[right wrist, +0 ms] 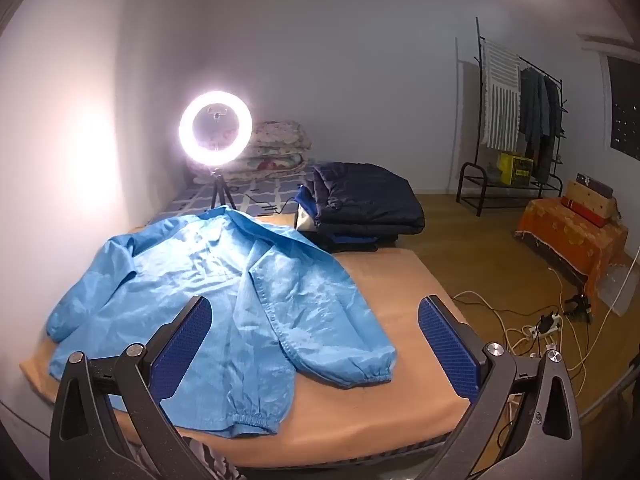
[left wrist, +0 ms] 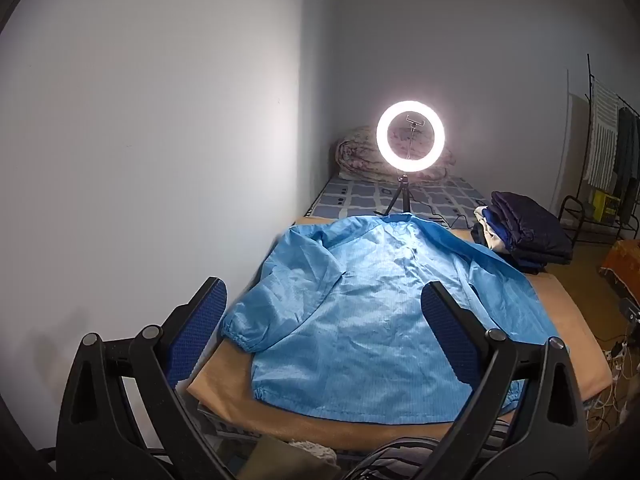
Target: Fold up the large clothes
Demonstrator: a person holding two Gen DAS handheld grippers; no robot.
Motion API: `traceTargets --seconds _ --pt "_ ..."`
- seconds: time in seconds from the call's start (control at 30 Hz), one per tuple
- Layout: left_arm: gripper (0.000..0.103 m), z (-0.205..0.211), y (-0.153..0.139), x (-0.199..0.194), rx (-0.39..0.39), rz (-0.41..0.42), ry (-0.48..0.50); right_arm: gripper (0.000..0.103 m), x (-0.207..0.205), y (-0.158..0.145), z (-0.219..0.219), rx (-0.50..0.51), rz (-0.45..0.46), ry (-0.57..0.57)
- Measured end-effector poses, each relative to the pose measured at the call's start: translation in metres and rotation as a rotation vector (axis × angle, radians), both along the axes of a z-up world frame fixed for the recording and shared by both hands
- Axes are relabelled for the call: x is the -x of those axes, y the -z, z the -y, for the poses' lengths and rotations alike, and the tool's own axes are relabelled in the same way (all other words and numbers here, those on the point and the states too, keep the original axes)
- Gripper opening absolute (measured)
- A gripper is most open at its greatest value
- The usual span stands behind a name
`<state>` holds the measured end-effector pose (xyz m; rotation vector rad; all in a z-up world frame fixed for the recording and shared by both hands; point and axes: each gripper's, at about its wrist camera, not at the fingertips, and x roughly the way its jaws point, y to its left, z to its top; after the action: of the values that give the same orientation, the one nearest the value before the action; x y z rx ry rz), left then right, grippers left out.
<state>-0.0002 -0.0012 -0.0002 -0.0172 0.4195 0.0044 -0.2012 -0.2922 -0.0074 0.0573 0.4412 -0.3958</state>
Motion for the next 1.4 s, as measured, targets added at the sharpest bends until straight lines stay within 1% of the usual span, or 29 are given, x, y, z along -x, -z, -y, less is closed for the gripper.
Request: traceTargets --seconds 0.13,0.17,0.23,0.27,0.4,0.47,0.57,1.4 --pt "0.099 0.004 0.000 0.002 -0.018 0.011 -0.005 0.102 0.000 0.000 -0.002 0.002 -0.011 0.001" --pt "0.100 0.000 0.004 0.005 0.002 0.029 -0.011 0.102 -0.001 0.000 -0.002 0.003 -0.014 0.000" --pt "0.099 0.000 0.005 0.009 0.006 0.029 -0.009 0.102 -0.001 -0.001 -0.002 0.007 -0.015 -0.003" --pt "0.099 0.007 0.002 0.002 -0.016 0.008 -0.014 0.102 -0.001 -0.001 -0.002 0.011 -0.015 -0.005" --pt "0.099 0.015 0.002 0.004 -0.015 0.010 -0.023 0.102 0.001 0.000 0.003 0.032 -0.018 -0.011" --pt "0.099 0.005 -0.003 0.004 -0.007 0.010 -0.020 0.102 -0.002 -0.008 -0.002 0.042 -0.016 -0.013" --pt "0.099 -0.001 0.000 0.002 0.001 0.011 -0.025 0.102 -0.003 -0.006 -0.010 0.056 -0.015 -0.014" --pt "0.100 -0.009 -0.002 -0.001 -0.001 0.018 -0.028 0.102 -0.008 -0.007 -0.016 0.064 -0.013 -0.026"
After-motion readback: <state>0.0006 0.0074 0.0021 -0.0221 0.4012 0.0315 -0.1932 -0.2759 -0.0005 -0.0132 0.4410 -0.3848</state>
